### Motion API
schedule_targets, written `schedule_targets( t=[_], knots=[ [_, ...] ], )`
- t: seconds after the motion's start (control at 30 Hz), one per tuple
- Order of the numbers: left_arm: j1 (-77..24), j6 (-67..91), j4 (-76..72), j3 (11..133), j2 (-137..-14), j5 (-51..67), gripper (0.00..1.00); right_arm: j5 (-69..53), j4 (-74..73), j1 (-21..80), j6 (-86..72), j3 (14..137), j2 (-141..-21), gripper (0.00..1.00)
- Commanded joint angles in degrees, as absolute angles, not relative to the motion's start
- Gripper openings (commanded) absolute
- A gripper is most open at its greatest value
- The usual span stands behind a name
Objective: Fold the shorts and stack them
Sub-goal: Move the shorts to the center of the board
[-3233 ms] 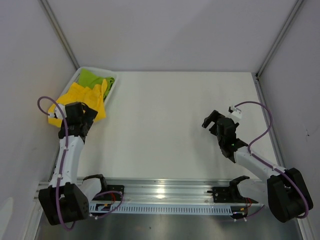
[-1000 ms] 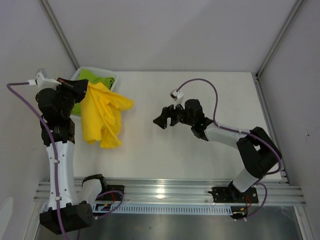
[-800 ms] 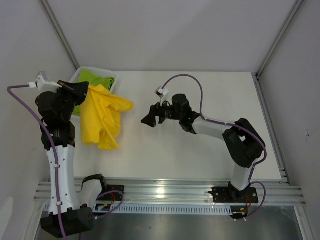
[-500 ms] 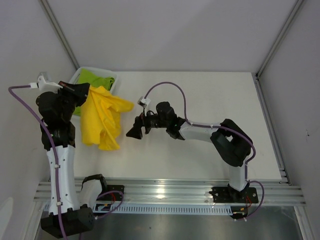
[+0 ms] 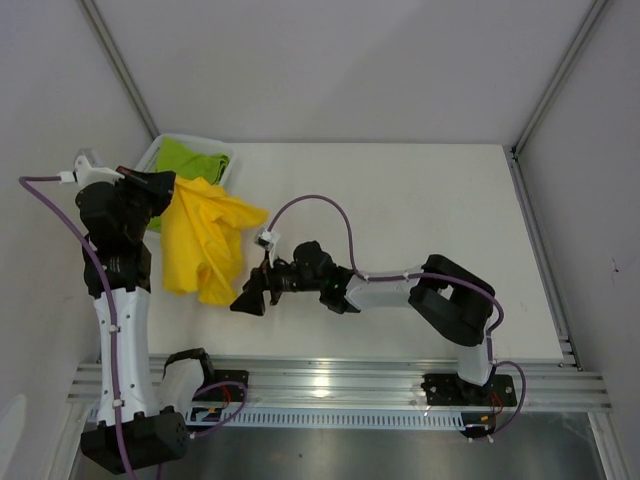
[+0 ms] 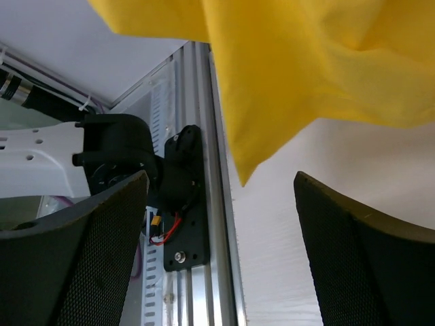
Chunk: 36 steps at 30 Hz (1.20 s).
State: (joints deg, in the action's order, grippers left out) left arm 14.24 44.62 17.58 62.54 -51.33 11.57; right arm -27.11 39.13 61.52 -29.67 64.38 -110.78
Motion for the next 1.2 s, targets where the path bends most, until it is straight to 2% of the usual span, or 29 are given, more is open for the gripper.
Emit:
schedule_targets(
  t=[0.0, 0.3, 0.37, 0.4, 0.43, 0.53, 0.6, 0.63, 0.73, 0.87, 1.0, 1.03, 1.07, 1.13, 1.17],
  knots=[
    [14.4, 45.4, 18.1, 64.3, -50.8, 8.4, 0.00, -21.6, 49.5, 62.8, -32.9, 62.7, -110.5, 0.88],
    [14.4, 45.1, 19.9, 65.7, -49.8, 6.9, 0.00, -16.5, 45.4, 64.4, -33.0, 72.1, -118.3, 0.83],
    [14.4, 44.8, 20.6, 66.4, -49.9, 6.9, 0.00, -13.9, 41.9, 65.2, -30.0, 74.3, -119.5, 0.77],
    [14.4, 44.8, 20.7, 66.4, -49.8, 6.9, 0.00, -13.5, 41.0, 65.2, -29.4, 74.9, -120.0, 0.72],
    [14.4, 45.0, 20.7, 66.4, -49.8, 6.9, 0.00, -13.5, 40.3, 65.2, -28.9, 75.4, -120.3, 0.53],
    [14.3, 44.8, 21.0, 67.2, -49.7, 6.9, 0.00, -14.5, 39.8, 65.1, -28.7, 75.2, -119.6, 0.28],
    [14.4, 44.7, 21.3, 67.7, -49.7, 6.9, 0.00, -14.9, 38.5, 65.1, -28.2, 73.3, -116.2, 0.07],
    [14.4, 44.1, 20.7, 69.0, -49.8, 7.0, 0.00, -14.8, 37.9, 65.0, -28.1, 72.3, -114.3, 0.00],
    [14.4, 43.4, 18.8, 72.2, -51.0, 9.2, 0.00, -14.6, 32.8, 63.5, -25.8, 69.7, -103.8, 0.00],
    [13.1, 43.2, 15.8, 80.7, -54.0, 12.6, 0.00, -13.5, 13.3, 59.9, -20.4, 74.6, -89.9, 0.00],
    [5.7, 41.5, 12.8, 83.7, -55.5, 11.0, 0.01, -12.7, -3.3, 53.6, -19.2, 80.8, -80.3, 0.00],
    [3.6, 40.5, 11.8, 83.3, -55.7, 9.3, 0.04, -12.7, -6.5, 49.4, -19.5, 82.5, -78.0, 0.00],
    [0.8, 39.9, 11.1, 81.4, -56.1, 9.0, 0.21, -12.8, -10.2, 47.1, -20.5, 82.4, -76.7, 0.00],
    [-1.3, 39.3, 10.8, 78.4, -56.4, 8.4, 0.41, -13.1, -13.2, 42.6, -21.0, 80.3, -73.3, 0.00],
    [-1.6, 39.5, 10.8, 75.4, -56.5, 8.4, 0.58, -13.1, -15.4, 38.4, -21.9, 79.2, -72.3, 0.00]
  ],
)
